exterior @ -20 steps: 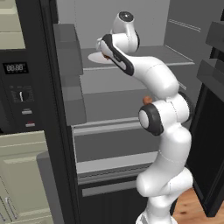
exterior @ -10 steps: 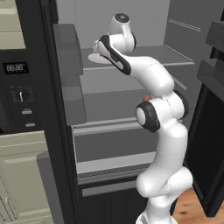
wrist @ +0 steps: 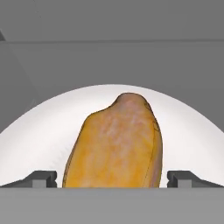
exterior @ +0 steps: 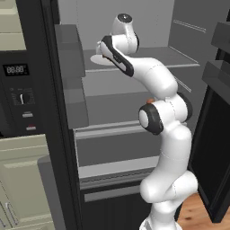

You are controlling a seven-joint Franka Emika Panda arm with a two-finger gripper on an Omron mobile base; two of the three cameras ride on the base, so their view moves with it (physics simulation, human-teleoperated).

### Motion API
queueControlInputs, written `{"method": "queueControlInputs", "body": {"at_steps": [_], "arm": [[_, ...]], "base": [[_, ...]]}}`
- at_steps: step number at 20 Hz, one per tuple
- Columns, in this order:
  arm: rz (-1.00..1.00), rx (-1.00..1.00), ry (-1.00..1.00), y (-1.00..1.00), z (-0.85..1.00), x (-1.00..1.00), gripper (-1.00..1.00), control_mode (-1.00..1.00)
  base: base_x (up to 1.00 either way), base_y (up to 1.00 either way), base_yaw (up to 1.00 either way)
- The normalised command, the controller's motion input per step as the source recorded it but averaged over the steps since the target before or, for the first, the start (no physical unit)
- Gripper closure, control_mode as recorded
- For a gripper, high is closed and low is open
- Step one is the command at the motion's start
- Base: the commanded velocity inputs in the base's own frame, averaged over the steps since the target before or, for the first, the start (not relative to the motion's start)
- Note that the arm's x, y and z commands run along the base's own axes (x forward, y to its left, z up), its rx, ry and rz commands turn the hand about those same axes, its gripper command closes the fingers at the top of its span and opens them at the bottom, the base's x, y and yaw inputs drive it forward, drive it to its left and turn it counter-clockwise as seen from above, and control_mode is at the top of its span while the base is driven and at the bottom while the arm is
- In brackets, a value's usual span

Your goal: Retrieve the chicken drumstick from the fridge and place it on the cutting board.

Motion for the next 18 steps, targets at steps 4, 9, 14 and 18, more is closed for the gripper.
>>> {"method": "queueControlInputs", "body": {"at_steps": [4,9,14,18], "arm": [[0.00,0.00,0.00,0.00,0.00,0.00,1.00,-1.00],[0.00,0.00,0.00,0.00,0.00,0.00,1.00,-1.00],[0.00,0.00,0.00,0.00,0.00,0.00,1.00,-1.00],[0.00,0.00,-0.03,-0.04,0.04,-0.33,1.00,-1.00]], "base": [[0.00,0.00,0.00],[0.00,0.00,0.00],[0.00,0.00,0.00],[0.00,0.00,0.00]]}}
